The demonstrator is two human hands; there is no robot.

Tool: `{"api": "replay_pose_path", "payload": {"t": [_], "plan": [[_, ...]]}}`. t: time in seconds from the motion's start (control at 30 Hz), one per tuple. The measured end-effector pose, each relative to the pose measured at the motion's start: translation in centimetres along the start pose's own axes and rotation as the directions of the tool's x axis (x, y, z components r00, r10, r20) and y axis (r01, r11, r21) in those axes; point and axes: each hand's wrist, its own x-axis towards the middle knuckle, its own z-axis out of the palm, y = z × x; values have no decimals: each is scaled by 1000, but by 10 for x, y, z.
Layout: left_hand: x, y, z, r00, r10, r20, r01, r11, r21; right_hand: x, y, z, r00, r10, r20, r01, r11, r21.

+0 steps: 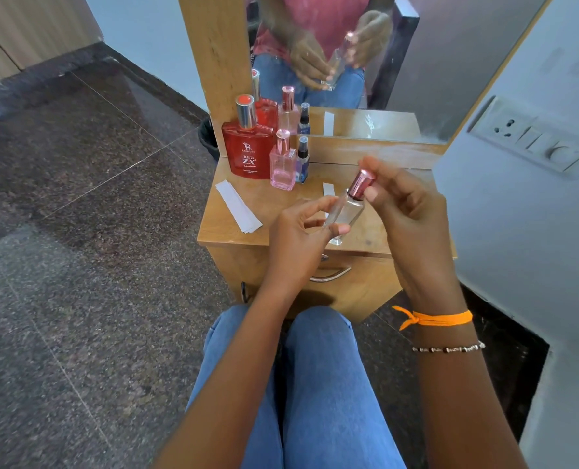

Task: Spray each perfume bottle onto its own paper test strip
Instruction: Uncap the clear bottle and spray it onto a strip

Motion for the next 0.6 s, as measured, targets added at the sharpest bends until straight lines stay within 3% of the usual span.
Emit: {"api": "replay_pose_path", "payload": {"t": [0.2, 0.43, 0.6], "plan": [[-3, 0, 1, 1000, 16, 16, -16, 1000, 21, 1, -3, 3, 990, 8, -142, -19, 997, -80], [0, 0, 2, 999, -17, 33, 17, 1000, 18, -8, 9, 2, 986, 168, 6, -168, 985, -33], [5, -6, 5, 1000, 2, 27, -4, 995, 103, 0, 14, -1, 987, 154, -37, -156, 986, -55]]}}
